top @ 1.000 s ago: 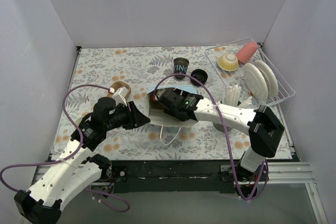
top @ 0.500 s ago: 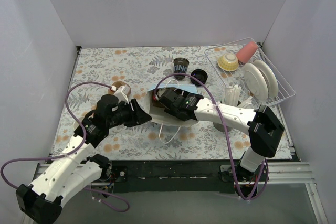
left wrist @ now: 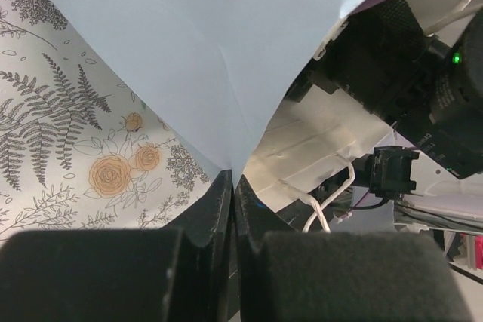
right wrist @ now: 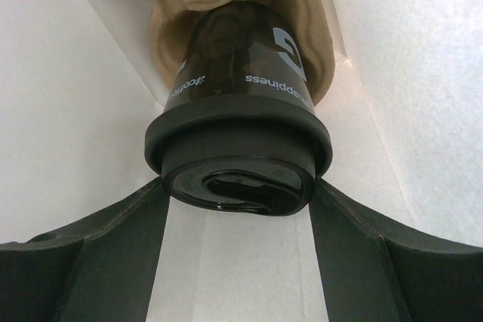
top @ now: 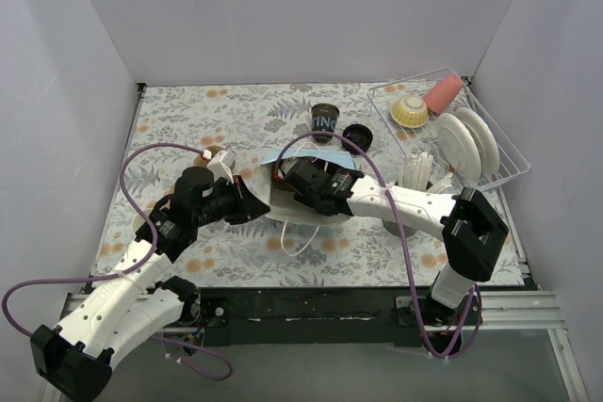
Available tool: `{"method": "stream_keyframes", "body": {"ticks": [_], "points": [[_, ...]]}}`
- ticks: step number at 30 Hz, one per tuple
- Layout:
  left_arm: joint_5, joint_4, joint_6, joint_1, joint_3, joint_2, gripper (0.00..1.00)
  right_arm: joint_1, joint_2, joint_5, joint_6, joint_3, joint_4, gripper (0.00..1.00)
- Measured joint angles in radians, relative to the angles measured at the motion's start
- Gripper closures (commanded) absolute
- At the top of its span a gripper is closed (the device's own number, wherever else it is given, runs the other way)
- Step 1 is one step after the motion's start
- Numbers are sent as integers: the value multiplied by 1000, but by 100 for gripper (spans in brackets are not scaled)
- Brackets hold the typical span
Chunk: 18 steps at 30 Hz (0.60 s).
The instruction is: Pack the takeout coffee
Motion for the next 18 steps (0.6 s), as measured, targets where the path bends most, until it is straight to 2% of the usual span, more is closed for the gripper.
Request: {"method": "stream_keyframes", "body": {"ticks": [18], "points": [[7, 35, -46, 0, -18, -8, 97, -18, 47, 4, -19, 0, 100, 48]]}}
